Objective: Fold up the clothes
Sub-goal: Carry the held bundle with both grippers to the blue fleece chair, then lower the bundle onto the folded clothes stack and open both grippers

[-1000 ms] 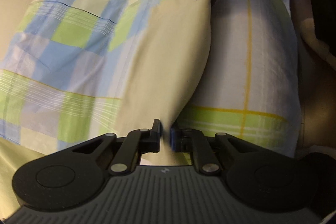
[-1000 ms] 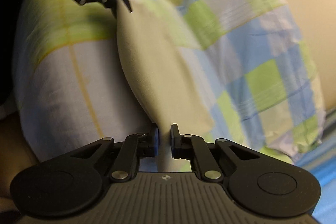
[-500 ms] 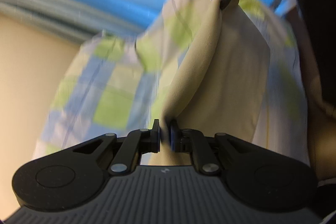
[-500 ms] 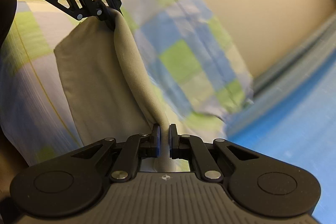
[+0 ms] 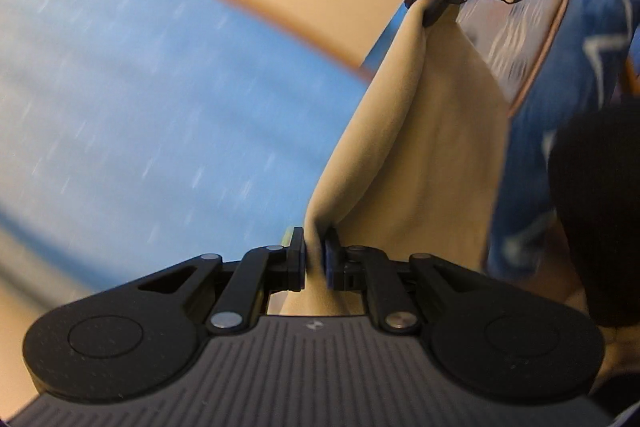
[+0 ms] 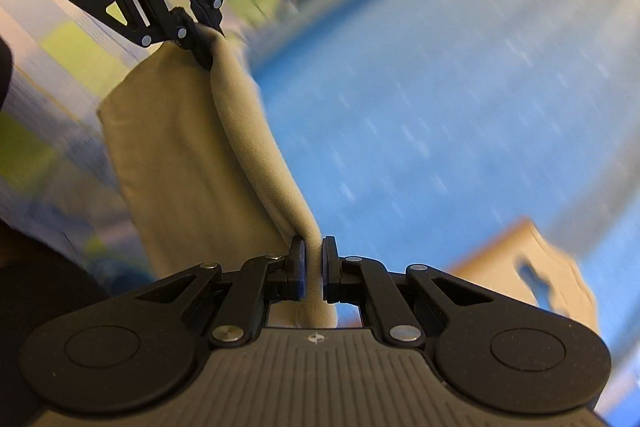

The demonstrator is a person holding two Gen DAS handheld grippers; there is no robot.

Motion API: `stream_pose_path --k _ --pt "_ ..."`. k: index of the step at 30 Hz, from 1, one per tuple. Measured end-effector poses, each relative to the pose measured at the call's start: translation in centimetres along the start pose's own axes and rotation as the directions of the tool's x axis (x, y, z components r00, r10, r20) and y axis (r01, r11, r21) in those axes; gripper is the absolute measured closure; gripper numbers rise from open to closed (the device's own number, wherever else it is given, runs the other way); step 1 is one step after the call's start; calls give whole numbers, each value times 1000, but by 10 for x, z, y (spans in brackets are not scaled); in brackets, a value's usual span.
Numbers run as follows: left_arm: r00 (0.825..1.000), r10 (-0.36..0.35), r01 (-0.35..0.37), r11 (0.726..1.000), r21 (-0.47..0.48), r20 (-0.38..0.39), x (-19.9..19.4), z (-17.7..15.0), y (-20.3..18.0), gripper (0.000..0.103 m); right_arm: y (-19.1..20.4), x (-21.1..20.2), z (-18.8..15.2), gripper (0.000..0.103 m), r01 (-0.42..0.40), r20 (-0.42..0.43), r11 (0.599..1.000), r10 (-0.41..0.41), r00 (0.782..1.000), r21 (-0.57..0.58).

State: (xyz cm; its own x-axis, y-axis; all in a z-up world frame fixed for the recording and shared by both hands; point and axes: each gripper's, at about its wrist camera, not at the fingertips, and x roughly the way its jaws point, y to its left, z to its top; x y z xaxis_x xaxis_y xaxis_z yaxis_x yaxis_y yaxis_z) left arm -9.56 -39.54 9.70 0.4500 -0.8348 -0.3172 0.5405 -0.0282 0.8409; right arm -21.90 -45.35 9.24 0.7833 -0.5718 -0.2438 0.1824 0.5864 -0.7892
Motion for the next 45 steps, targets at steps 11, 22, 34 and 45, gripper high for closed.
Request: stream_pose_path --k 11,22,34,45 --pt "957 -49 38 998 43 287 136 144 9 95 -121 43 -91 98 270 -213 963 -260 942 20" --pt "912 -395 364 903 230 110 192 75 -147 94 -20 71 -194 98 -65 -413 976 148 899 209" --pt "907 -391 375 919 119 156 199 66 -135 89 15 46 -201 82 -29 -445 998 54 894 61" --pt "921 -344 328 938 109 184 181 57 -121 99 3 57 -194 95 -1 -460 996 40 887 84"
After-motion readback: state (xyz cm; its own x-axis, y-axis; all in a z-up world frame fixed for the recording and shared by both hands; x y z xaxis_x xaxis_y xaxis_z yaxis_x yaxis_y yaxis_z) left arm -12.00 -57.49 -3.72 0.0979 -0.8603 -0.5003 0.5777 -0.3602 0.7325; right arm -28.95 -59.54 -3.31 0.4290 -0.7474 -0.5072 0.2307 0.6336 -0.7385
